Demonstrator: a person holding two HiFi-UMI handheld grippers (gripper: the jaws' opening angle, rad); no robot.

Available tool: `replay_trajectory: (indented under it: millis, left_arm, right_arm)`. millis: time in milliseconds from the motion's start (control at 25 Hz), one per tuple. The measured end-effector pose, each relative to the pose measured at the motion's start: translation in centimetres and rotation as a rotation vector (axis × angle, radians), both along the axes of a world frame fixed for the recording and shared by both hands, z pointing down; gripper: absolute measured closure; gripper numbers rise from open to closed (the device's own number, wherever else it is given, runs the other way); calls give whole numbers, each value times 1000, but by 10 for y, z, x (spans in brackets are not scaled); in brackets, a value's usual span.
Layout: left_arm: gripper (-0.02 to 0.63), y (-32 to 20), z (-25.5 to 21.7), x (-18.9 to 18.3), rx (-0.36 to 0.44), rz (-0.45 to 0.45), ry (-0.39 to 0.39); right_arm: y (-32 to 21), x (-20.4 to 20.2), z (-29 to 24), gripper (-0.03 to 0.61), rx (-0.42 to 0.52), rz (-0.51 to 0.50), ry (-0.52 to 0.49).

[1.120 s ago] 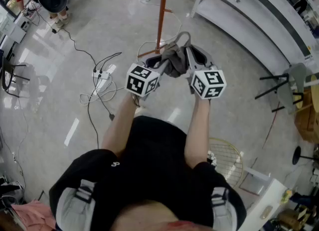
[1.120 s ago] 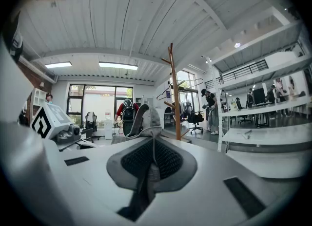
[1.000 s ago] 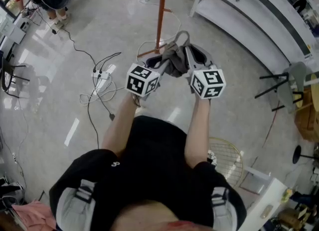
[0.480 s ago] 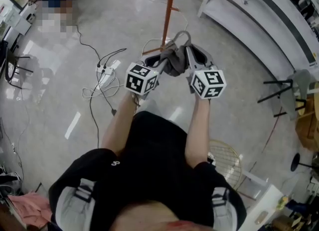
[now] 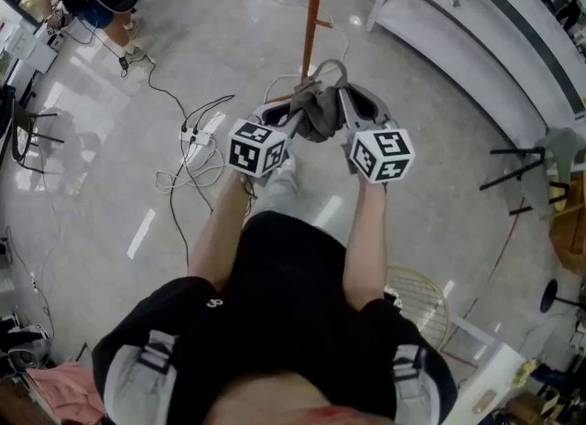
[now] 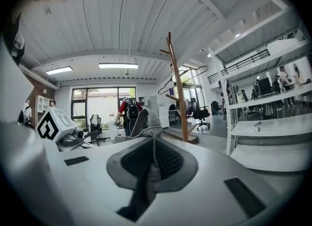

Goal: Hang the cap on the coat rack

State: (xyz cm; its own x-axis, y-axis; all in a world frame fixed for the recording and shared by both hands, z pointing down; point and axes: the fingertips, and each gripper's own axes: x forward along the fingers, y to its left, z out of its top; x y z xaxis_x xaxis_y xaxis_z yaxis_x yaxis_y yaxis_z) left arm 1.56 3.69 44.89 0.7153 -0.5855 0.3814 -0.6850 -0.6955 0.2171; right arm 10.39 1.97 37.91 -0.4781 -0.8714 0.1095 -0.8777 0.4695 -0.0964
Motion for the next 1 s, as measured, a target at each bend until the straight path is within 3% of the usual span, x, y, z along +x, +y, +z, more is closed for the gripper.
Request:
replay_trajectory:
  millis: [160, 320, 520, 760, 1000]
  left_arm:
    - [532, -33, 9, 18, -28, 20, 16]
    - [532, -73, 22, 31, -86, 47, 37]
    - [532, -141, 53, 19, -162, 20, 14]
    - [534, -212, 78, 10, -254, 2, 53]
    - [534, -243, 105, 20, -305, 53, 58]
  right_arm:
    - [-34, 21, 8, 577, -18, 26, -13]
    - [-76, 15, 19, 577, -35, -64, -43]
    - [-146, 12, 54, 577, -123, -76, -59]
    - [-220, 2, 80, 577, -208, -136, -17]
    - [-250, 13, 109, 577, -266, -80, -19]
